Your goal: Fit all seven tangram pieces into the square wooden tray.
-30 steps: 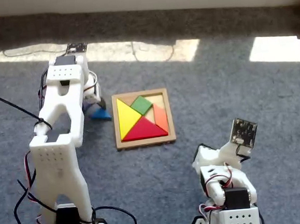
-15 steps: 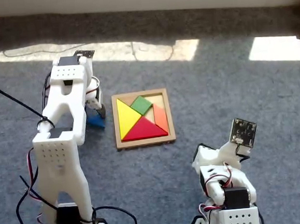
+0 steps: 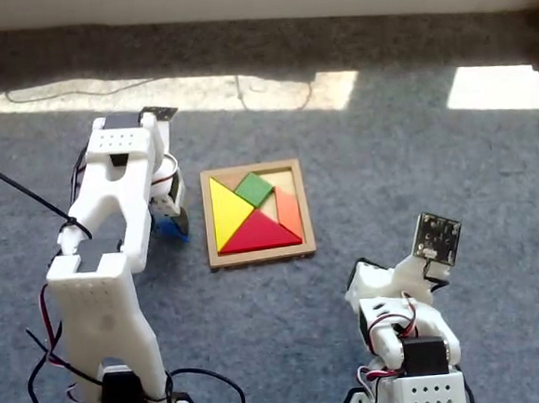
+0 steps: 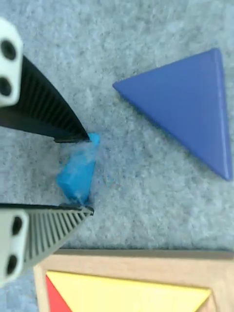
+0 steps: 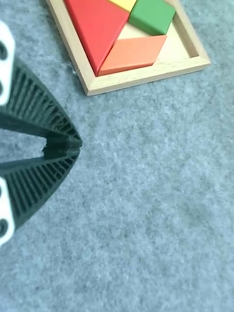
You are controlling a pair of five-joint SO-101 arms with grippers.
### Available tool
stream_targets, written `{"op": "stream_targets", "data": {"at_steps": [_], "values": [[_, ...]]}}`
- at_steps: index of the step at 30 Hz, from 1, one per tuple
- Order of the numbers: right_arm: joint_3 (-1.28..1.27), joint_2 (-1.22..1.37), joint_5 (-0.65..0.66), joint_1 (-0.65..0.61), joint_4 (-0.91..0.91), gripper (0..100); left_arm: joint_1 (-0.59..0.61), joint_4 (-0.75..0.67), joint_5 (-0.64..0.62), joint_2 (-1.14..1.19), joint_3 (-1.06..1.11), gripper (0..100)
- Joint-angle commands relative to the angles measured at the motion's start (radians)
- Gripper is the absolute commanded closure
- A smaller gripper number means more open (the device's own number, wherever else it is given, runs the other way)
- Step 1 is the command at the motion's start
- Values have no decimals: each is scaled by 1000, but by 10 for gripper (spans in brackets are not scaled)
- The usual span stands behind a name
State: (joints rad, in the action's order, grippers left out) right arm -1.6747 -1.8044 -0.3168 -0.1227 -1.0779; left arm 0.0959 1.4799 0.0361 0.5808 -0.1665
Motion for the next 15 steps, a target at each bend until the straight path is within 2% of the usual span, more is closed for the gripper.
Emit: {"op": "stream_targets", "data": {"at_steps": [1,10,15], "values": [[-124,-2,2,10,-1,993,21,-60,9,-41,27,800],[-124,-2,2,10,-1,993,19,-69,55,-174,171,800],[-124,-2,2,10,-1,993,25,-181,57,-291,358,800]]}}
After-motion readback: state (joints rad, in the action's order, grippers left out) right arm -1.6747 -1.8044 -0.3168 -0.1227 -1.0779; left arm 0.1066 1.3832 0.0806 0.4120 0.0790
